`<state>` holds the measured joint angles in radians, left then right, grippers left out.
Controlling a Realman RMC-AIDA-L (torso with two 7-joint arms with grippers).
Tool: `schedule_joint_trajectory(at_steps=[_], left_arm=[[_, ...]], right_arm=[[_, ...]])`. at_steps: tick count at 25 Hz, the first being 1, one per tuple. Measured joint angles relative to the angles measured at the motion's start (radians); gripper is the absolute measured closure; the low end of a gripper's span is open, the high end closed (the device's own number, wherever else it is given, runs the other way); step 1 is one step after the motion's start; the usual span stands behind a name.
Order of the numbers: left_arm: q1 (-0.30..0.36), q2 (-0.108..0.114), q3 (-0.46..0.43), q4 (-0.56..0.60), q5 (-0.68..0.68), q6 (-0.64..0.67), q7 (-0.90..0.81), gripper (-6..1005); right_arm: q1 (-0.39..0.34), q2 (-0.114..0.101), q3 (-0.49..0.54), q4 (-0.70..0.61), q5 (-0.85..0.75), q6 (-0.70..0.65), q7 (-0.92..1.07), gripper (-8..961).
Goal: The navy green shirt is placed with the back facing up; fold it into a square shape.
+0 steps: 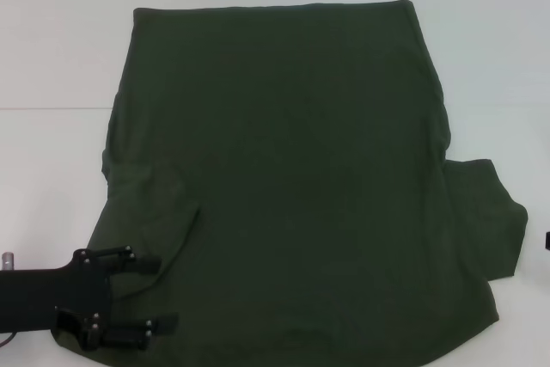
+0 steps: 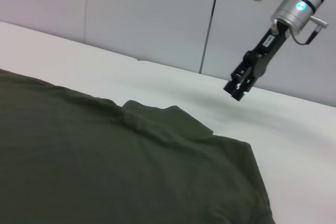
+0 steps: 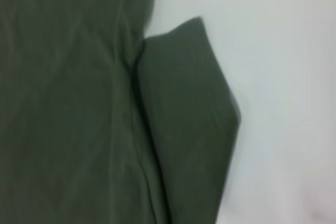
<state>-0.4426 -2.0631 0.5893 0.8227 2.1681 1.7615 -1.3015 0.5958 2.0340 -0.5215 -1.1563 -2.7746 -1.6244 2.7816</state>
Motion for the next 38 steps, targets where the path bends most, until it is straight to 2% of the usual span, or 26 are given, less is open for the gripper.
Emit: schedule_joint_trajectory(at_steps=[5,10,17,26,38], left_arm=[[-0.002,-0.003,0.001,-0.003,0.004,0.001,0.015,123],[-0.002,-0.005,0.001,-0.006,0.005,0.01,0.018,123],[0.001,-0.007,0.002,-0.007,0.006,0.013,0.02,123],[0.007,-0.009,0.003,-0.007,0.007,0.013,0.021,123],[0.006,-0.014,0.011,-0.008,0.009,0.013,0.021,124]], right_arm=[[0.008,0.003,0.008,0.054,0.029,0.062,0.011,28],[0.025,-0.015,0.009,0.142,0.041,0.121,0.019,71],[0.039,-0.023,-0.002,0.234,0.097,0.211,0.011,113],[0.045,-0.037,-0.007,0.329,0.104,0.296,-0.009,114],[0.051,-0.03,-0.008,0.366,0.107,0.341,-0.026,113]])
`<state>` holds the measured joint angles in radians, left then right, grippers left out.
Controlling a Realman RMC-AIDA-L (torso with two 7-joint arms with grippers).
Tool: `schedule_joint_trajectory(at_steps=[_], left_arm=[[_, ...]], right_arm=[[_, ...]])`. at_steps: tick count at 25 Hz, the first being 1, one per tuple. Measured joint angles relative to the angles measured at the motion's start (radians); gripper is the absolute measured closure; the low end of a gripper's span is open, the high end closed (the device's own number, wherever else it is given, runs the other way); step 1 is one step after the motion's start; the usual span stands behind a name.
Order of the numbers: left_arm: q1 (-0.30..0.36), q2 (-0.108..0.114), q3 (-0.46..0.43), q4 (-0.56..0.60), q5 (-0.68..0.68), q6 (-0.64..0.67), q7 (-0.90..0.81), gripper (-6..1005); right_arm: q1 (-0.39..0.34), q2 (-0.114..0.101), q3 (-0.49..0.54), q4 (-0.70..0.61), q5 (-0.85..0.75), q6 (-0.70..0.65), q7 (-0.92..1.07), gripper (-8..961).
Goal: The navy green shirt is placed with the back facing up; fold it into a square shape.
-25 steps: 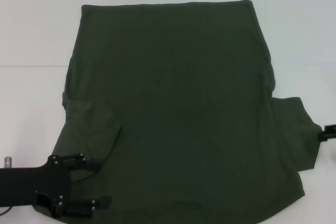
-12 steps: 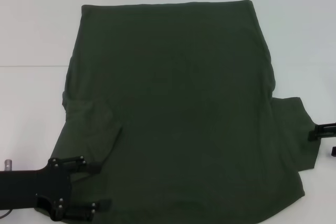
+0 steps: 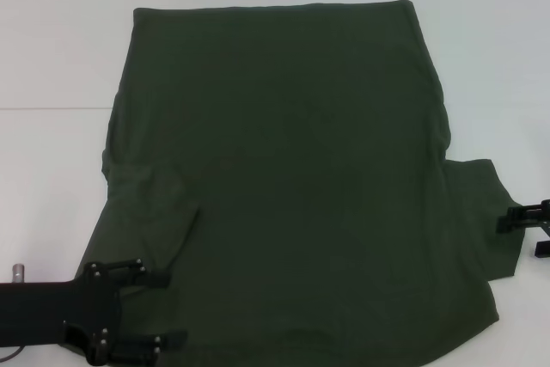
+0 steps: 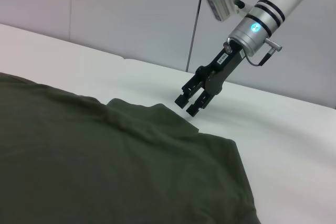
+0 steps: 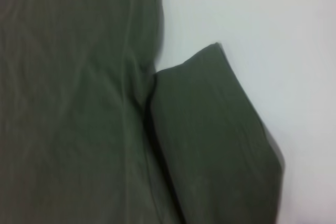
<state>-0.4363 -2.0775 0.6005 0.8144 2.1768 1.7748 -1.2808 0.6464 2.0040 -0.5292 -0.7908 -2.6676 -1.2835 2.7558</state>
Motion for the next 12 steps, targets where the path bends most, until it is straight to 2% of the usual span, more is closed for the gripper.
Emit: schedule_joint_trajectory(at_steps=[12], left_arm=[[-0.002,-0.002,0.001,0.0,0.0,-0.001,0.0,123]], right_arm=[[0.023,0.0,0.0,0.058,0.008,0.038,-0.018,114]])
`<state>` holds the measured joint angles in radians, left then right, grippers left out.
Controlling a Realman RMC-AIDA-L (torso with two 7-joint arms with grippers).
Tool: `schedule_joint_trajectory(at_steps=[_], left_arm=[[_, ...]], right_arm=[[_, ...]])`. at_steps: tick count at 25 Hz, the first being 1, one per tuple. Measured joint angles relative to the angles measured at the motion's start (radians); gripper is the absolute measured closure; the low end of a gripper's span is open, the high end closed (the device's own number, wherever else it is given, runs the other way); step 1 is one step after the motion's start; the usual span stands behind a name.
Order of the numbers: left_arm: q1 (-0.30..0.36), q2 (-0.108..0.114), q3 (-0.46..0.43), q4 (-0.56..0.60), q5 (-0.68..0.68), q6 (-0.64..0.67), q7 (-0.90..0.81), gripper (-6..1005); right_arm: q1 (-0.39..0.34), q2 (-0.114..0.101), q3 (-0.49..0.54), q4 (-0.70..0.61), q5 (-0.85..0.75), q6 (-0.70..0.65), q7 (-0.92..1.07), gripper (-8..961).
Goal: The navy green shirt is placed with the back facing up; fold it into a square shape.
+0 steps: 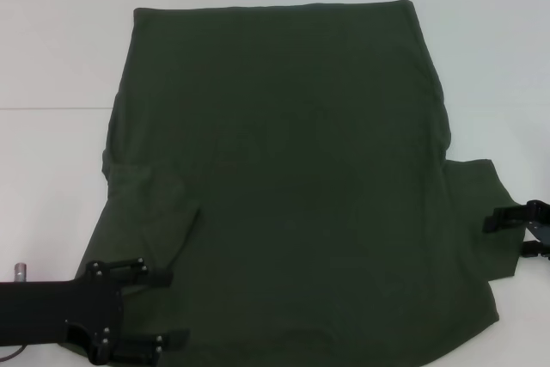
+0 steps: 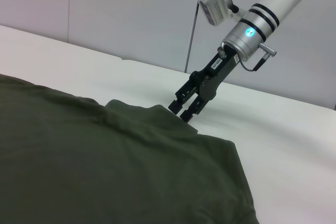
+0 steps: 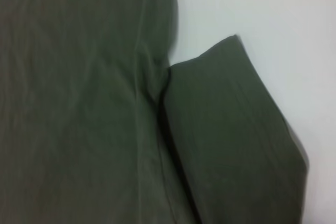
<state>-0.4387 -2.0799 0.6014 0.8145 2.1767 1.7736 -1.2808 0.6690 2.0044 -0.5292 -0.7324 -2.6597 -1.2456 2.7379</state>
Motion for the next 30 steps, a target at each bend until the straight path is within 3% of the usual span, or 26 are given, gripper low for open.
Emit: schedule_joint_trajectory(at_steps=[30], left_arm=[[-0.005,0.0,0.001,-0.002,0.0,-0.01,-0.006,123]], right_arm=[[0.0,0.0,0.0,0.032,0.001,0.043,-0.023,113]])
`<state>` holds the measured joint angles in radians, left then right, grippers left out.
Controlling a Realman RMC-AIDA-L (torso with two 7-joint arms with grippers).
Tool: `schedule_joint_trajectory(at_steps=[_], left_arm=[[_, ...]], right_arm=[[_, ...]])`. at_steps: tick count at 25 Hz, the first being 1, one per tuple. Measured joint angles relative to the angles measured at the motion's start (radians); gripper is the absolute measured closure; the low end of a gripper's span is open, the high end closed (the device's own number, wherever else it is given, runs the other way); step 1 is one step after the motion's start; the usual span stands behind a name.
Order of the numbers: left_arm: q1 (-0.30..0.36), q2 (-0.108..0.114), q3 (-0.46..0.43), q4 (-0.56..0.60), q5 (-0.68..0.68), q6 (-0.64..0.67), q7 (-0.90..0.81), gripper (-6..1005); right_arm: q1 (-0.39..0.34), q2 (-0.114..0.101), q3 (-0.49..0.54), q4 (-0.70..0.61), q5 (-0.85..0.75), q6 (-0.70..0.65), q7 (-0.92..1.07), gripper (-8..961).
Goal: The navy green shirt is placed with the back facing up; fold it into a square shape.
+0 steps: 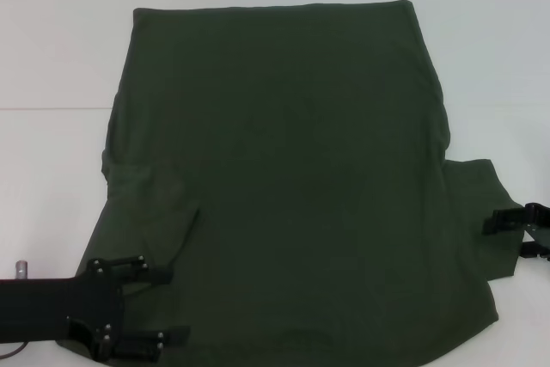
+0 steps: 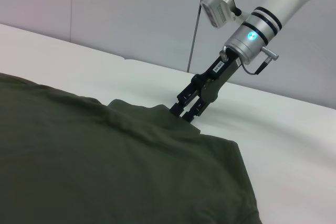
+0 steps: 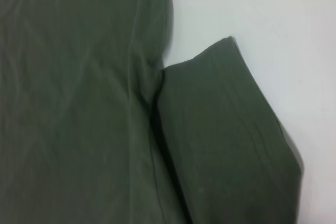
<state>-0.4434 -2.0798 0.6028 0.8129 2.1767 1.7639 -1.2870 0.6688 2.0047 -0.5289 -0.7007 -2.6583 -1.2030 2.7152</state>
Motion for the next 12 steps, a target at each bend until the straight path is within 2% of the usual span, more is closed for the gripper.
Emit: schedule_joint_trajectory(at_steps=[12], left_arm=[[-0.001,-0.001,0.0,0.0,0.0,-0.003,0.0,124]], right_arm=[[0.011,0.005,-0.001,0.006,0.001,0.005,0.0,114]])
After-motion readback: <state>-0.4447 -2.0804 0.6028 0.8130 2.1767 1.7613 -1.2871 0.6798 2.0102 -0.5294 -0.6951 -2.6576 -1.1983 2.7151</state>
